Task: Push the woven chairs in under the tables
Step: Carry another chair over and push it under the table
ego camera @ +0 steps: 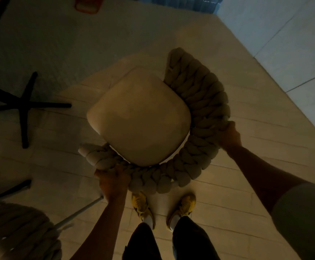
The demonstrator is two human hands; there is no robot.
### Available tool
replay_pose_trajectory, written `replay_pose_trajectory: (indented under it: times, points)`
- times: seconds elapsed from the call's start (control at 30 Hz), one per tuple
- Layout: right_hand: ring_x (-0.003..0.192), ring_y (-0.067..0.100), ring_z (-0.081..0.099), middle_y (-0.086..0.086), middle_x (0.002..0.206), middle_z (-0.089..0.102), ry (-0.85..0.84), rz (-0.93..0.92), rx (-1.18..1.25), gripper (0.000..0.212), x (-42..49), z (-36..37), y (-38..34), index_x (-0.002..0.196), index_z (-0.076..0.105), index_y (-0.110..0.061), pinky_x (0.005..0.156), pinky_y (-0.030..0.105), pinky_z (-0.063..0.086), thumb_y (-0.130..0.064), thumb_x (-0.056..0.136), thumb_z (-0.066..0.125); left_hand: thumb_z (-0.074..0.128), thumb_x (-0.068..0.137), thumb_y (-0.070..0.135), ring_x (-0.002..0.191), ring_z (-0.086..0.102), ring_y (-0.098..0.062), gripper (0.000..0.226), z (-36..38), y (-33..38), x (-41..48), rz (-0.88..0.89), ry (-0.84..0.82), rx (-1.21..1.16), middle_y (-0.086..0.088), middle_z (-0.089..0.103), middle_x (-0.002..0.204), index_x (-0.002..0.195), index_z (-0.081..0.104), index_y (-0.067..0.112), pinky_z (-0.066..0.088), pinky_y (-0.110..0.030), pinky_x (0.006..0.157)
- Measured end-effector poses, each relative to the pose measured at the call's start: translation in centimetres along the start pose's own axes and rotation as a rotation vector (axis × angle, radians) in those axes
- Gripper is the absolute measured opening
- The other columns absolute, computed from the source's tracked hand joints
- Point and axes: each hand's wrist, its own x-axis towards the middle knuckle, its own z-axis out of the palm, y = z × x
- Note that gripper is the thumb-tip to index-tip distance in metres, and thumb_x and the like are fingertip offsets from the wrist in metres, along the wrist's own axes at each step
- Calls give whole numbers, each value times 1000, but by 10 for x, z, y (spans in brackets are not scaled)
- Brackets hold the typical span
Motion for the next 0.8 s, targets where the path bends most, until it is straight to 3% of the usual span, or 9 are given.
replay_pose_trajectory:
  times: [0.07,0.13,0.2,0.27,0.33,0.43,0.57,0.63,0.8]
  points:
    - [117,45,62,25,136,58,9,31,44,60,-19,-2,11,144,38,-10,89,47,54,-41,100,65,68,84,50,104,66,-41,75,2,-25,23,99,-59,-57,-24,63,118,131,48,-4,60,-57,81]
    - [114,42,64,22,132,61,-3,48,49,61,-40,2,16,141,45,-9,87,42,53,-47,98,66,53,92,70,100,66,-30,88,0,-37,42,259,-134,17,-26,64,114,123,53,-12,57,-55,85]
    - [104,39,70,16,124,66,-30,51,87,67,-57,6,24,140,47,-16,85,45,60,-55,91,70,50,101,58,118,57,-13,78,-12,-15,27,283,-186,92,-27,55,137,138,50,-11,44,-48,110]
    - [101,36,72,11,119,68,-34,74,153,70,-68,11,42,144,44,-22,86,53,62,-54,88,72,56,93,46,139,44,-22,72,-23,7,6,350,-169,339,-26,41,154,146,48,-2,28,-48,122]
    - [103,34,72,9,117,70,-38,72,199,61,-86,12,48,142,48,-17,87,54,62,-43,93,73,49,86,50,133,47,-40,72,-31,27,-13,488,-193,535,-23,49,145,140,53,2,39,-55,111]
    - [90,28,76,4,108,73,-69,116,281,42,-118,7,46,135,56,-16,78,51,65,-25,96,71,57,87,39,108,60,-37,34,-30,50,-34,639,-364,637,-10,65,114,114,62,18,54,-49,85]
    - [81,20,77,1,101,75,-89,55,200,13,-145,-1,58,112,67,-17,73,47,66,-23,101,63,65,97,31,111,67,-29,29,-11,77,-79,770,-754,629,-5,72,120,123,70,18,54,-40,90]
    - [81,18,77,0,95,77,-112,25,174,15,-154,-5,64,109,70,-17,75,45,66,-21,103,58,62,99,38,114,66,-25,34,2,83,-98,776,-907,694,-1,71,125,130,67,23,54,-38,92]
    - [75,8,75,-4,90,78,-139,-48,147,19,-171,-23,88,109,72,-15,75,39,65,-15,100,55,52,97,51,110,65,-29,47,29,83,-129,853,-997,867,-4,68,125,136,57,26,55,-42,89]
